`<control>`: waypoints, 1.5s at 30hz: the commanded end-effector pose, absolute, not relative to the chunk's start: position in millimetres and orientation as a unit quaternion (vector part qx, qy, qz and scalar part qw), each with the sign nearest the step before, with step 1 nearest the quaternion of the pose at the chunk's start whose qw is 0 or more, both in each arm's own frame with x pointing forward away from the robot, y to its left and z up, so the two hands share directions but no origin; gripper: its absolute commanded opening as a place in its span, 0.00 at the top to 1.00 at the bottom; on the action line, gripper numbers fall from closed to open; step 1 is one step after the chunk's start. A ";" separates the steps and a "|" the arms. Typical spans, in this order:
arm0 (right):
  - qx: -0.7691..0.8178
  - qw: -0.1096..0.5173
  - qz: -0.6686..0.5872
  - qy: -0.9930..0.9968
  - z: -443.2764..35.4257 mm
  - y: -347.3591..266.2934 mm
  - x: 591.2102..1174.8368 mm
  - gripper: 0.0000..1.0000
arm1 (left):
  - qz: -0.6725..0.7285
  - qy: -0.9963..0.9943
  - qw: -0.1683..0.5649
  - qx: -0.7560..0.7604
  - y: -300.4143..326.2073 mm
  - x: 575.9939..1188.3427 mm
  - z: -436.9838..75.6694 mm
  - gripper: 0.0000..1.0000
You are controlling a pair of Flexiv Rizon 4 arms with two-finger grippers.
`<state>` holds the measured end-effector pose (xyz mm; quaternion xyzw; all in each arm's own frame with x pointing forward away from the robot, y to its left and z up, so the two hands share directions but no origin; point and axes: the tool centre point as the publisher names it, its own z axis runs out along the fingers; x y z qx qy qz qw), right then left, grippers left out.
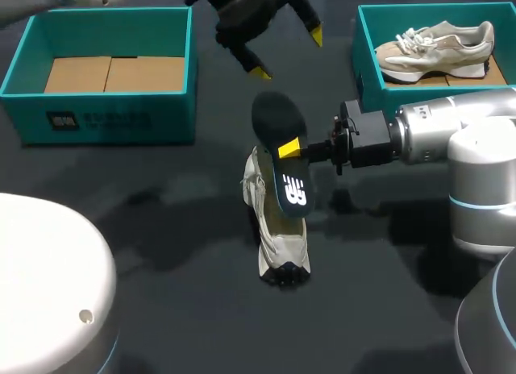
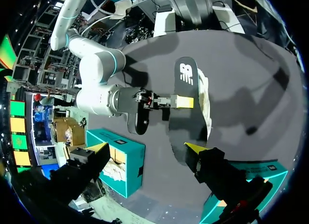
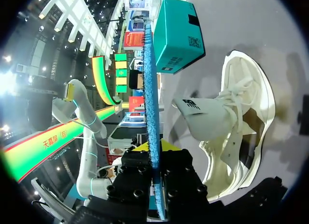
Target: Take the shoe out of the shoebox, open the shoe tongue, remove and reinsert the insole, then place the shoe into the shoebox
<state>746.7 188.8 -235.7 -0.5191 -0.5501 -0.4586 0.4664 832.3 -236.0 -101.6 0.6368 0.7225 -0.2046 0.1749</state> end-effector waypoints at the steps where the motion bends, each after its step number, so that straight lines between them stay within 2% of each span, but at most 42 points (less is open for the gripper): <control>1: -0.520 0.465 -0.458 -0.551 -235.8 190.3 746.4 1.00 | -0.076 0.740 0.029 0.668 -253.7 842.8 -100.5 0.00; 16: -0.520 0.465 -0.458 -0.551 -235.8 190.3 746.4 1.00 | -0.056 0.730 -0.008 0.681 -251.6 839.7 -107.0 0.00; 23: -0.520 0.465 -0.458 -0.551 -235.8 190.3 746.4 1.00 | -0.063 0.728 0.006 0.682 -238.7 835.1 -114.0 0.00; 39: -0.520 0.465 -0.458 -0.551 -235.8 190.3 746.4 1.00 | -0.249 0.706 0.243 0.617 -189.7 817.8 -126.3 0.00; 45: -0.520 0.465 -0.458 -0.551 -235.8 190.3 746.4 1.00 | -0.308 0.681 0.276 0.605 -178.4 816.3 -131.6 0.00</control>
